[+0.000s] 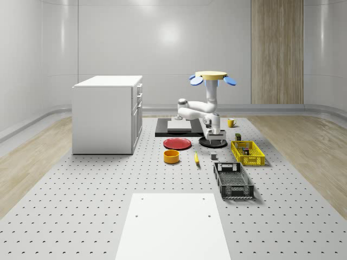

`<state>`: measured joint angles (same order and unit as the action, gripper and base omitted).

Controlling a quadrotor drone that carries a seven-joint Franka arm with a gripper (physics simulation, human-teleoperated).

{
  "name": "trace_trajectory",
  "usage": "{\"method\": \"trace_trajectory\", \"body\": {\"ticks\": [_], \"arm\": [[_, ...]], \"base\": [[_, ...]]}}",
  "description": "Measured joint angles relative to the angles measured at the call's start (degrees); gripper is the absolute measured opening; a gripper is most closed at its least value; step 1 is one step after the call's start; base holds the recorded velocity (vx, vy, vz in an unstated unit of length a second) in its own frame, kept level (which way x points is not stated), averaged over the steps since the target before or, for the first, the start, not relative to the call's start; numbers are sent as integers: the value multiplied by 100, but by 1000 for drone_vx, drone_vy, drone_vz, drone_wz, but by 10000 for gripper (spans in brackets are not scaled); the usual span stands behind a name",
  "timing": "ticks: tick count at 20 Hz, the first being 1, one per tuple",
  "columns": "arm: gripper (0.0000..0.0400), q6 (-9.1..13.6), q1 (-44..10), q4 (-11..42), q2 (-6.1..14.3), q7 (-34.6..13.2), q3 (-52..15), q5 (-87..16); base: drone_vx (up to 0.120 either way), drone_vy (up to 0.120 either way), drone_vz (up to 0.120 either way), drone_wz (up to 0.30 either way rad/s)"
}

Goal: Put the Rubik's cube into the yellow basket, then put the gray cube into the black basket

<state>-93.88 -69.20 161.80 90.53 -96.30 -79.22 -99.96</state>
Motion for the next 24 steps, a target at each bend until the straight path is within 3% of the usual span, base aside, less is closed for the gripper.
{"method": "trace_trajectory", "body": {"ticks": [2, 15, 24], "arm": [[400, -2, 0, 0, 2, 0, 0, 1], [400, -15, -3, -1, 16, -2, -1, 6], [400, -171, -17, -88, 25, 42, 411, -376]], "base": [[0, -40, 0, 0], [-28, 0, -117, 0], [0, 0, 0, 0]]}}
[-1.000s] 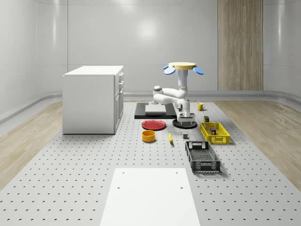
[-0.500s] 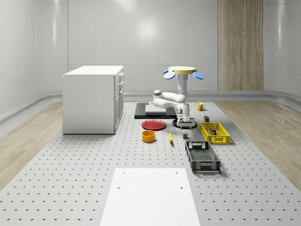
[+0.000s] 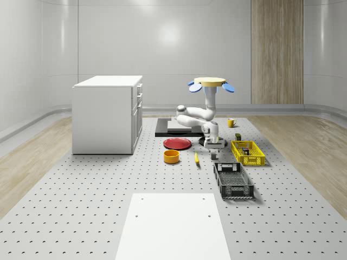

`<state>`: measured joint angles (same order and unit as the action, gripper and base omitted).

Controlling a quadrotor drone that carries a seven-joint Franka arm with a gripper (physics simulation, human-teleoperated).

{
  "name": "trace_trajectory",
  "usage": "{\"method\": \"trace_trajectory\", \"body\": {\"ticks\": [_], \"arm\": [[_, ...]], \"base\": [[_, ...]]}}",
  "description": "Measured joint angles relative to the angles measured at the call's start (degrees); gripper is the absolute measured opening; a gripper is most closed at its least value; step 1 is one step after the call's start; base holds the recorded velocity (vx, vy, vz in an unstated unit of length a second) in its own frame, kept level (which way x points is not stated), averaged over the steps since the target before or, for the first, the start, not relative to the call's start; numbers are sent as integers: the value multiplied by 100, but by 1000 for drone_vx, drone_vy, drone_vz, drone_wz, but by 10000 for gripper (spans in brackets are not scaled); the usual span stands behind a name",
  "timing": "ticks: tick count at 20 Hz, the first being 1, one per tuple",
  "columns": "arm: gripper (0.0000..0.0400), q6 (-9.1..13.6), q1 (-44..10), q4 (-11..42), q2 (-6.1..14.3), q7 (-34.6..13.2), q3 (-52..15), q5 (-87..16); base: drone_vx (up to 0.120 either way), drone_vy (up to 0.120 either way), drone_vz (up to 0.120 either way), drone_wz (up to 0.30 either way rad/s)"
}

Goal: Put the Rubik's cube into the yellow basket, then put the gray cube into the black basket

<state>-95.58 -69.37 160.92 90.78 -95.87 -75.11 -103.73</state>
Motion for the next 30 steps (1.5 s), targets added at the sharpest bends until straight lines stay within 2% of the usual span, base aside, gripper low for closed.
{"method": "trace_trajectory", "body": {"ticks": [12, 21, 22, 25, 30], "arm": [[400, -146, 13, -134, -33, 101, 433, -409], [400, -149, -171, -338, -121, 100, 497, -476], [388, -147, -177, -345, -127, 101, 498, -478], [315, -141, -188, -359, -139, 102, 502, -485], [269, -129, -192, -368, -156, 106, 505, -492]], "base": [[0, 0, 0, 0], [0, 0, 0, 0], [0, 0, 0, 0], [0, 0, 0, 0], [0, 0, 0, 0]]}}
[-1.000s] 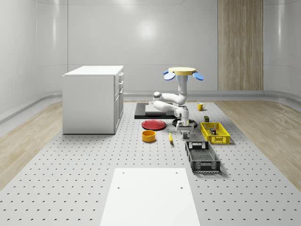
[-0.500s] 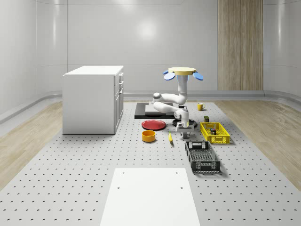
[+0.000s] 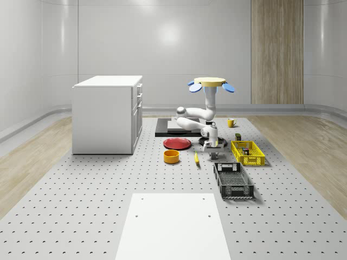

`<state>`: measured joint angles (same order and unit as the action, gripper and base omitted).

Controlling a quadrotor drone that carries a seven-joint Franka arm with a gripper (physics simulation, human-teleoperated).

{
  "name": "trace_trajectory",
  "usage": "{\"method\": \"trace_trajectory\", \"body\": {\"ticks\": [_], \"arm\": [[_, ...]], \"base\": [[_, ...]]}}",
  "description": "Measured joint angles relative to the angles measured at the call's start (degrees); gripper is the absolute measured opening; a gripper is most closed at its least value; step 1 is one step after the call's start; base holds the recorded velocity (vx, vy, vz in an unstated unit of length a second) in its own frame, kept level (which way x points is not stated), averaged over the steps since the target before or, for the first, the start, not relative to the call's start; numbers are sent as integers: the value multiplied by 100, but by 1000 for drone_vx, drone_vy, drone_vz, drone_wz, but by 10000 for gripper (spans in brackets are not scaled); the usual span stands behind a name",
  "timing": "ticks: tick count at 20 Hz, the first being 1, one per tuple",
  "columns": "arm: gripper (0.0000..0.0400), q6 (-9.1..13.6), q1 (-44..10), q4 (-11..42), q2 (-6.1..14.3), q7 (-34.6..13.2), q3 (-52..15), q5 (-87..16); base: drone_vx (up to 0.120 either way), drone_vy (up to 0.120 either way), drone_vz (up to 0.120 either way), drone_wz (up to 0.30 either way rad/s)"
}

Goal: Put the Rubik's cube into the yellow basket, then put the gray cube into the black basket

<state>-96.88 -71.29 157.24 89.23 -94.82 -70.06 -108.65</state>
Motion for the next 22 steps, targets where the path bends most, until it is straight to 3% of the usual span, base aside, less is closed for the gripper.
{"method": "trace_trajectory", "body": {"ticks": [7, 14, 22], "arm": [[253, 96, 47, 64, -6, 8, -196, 175], [251, 268, 126, 184, 12, 14, -642, 590], [250, 306, 142, 217, 40, 11, -807, 752]], "base": [[0, 0, 0, 0], [0, 0, 114, 0], [0, 5, 95, 0]]}}
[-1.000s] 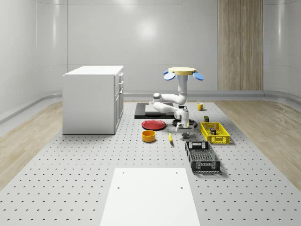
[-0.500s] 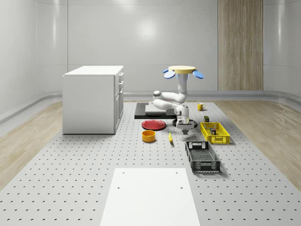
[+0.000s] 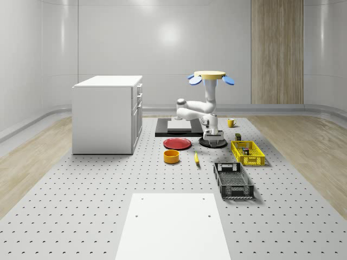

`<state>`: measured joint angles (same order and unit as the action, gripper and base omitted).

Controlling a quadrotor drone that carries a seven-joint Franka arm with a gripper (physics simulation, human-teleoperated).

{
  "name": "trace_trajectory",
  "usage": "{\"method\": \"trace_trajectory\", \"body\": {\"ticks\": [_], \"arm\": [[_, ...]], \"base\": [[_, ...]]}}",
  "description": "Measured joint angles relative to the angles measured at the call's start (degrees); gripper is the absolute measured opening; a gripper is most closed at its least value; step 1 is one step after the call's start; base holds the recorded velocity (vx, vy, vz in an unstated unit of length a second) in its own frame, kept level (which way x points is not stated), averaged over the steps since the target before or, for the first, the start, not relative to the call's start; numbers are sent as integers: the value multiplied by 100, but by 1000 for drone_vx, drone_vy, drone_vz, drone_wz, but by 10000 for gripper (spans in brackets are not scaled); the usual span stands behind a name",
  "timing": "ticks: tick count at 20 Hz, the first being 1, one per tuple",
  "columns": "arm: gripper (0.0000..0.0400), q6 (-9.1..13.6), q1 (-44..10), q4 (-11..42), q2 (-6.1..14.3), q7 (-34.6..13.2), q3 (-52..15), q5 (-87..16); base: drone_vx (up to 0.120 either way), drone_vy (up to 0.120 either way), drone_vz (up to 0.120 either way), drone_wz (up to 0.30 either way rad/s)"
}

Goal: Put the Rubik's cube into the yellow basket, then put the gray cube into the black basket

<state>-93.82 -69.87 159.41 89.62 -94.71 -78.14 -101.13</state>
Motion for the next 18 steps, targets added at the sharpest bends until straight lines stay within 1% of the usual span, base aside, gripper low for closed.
{"method": "trace_trajectory", "body": {"ticks": [4, 5, 13, 18], "arm": [[250, -6, -1, 3, 14, -2, -21, 25], [250, -8, -1, 4, 18, -2, -24, 29], [250, -28, -5, 4, 44, -6, -35, 47], [250, -41, -8, 4, 58, -8, -36, 54]], "base": [[0, 120, 0, 0], [80, 120, 0, 0], [120, 120, 0, 0], [120, 8, 0, 0]]}}
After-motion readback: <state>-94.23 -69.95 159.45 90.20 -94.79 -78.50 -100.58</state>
